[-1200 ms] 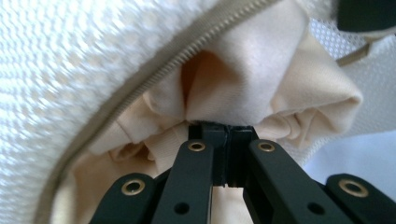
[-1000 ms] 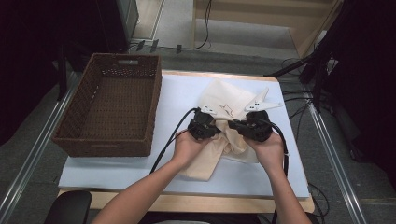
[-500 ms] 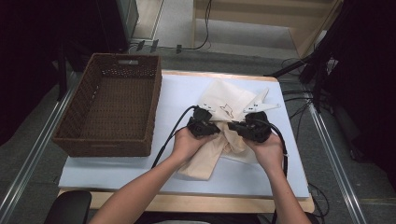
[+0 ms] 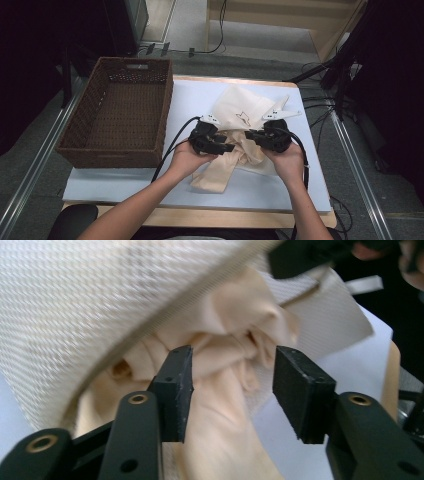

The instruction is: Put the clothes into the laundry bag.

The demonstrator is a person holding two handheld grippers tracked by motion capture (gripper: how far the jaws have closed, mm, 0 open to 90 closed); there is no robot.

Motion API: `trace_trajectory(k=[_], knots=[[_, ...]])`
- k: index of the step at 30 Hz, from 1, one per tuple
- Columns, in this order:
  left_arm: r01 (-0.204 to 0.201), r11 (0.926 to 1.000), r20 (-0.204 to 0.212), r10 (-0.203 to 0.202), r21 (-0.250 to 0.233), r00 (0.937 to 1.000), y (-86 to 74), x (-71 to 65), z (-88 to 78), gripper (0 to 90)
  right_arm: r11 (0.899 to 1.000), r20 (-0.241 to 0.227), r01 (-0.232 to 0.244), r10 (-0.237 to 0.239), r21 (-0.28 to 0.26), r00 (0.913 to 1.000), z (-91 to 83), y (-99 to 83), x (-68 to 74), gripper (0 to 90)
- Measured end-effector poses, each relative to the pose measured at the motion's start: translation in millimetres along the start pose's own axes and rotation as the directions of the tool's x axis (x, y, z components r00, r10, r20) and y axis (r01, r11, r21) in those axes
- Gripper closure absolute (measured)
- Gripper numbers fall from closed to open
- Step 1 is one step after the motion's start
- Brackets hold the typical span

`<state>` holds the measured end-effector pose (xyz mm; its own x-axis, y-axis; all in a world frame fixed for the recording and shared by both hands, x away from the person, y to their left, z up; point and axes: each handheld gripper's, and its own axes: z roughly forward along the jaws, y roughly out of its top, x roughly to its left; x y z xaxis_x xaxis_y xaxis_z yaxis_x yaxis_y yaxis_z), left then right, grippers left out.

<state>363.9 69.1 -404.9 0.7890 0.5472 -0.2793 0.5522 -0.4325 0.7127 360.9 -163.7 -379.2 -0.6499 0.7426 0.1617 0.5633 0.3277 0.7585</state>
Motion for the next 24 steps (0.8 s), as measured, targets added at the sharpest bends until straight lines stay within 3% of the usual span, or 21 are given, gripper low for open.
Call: trace_trajectory(k=[6,8,12,18,20,24], knots=[[-0.008,0.9991,0.032,0.006,0.042,0.9995,-10.7,-13.7,15.0,48.1,1.0,0.003,0.006,-0.006,-0.001,1.0,-0.1,0.9,0.1,88.4],[0.012,0.9991,0.045,-0.014,0.04,0.9989,-11.5,-14.6,25.1,47.8,1.0,0.004,0.004,-0.004,0.0,1.0,-0.4,1.1,0.1,88.4],[0.028,0.9994,0.032,-0.028,0.02,0.9991,-7.2,-15.7,40.6,49.5,1.0,-0.001,0.005,-0.005,0.0,1.0,-1.0,0.7,-1.0,88.4],[0.04,0.9991,-0.032,-0.039,0.012,0.9987,1.8,-13.5,63.0,52.5,1.0,-0.001,-0.006,0.006,0.002,1.0,0.1,-1.6,-2.5,88.4],[0.041,0.9991,-0.033,-0.041,0.01,0.9986,2.6,-12.9,66.1,53.9,1.0,-0.002,-0.007,0.007,-0.001,1.0,0.4,-1.9,-2.7,88.4],[-0.004,0.9999,-0.106,0.006,0.014,0.9944,0.9,-11.8,79.1,63.2,1.0,0.001,-0.016,0.016,0.004,0.9999,-0.2,-4.6,-5.8,88.4]])
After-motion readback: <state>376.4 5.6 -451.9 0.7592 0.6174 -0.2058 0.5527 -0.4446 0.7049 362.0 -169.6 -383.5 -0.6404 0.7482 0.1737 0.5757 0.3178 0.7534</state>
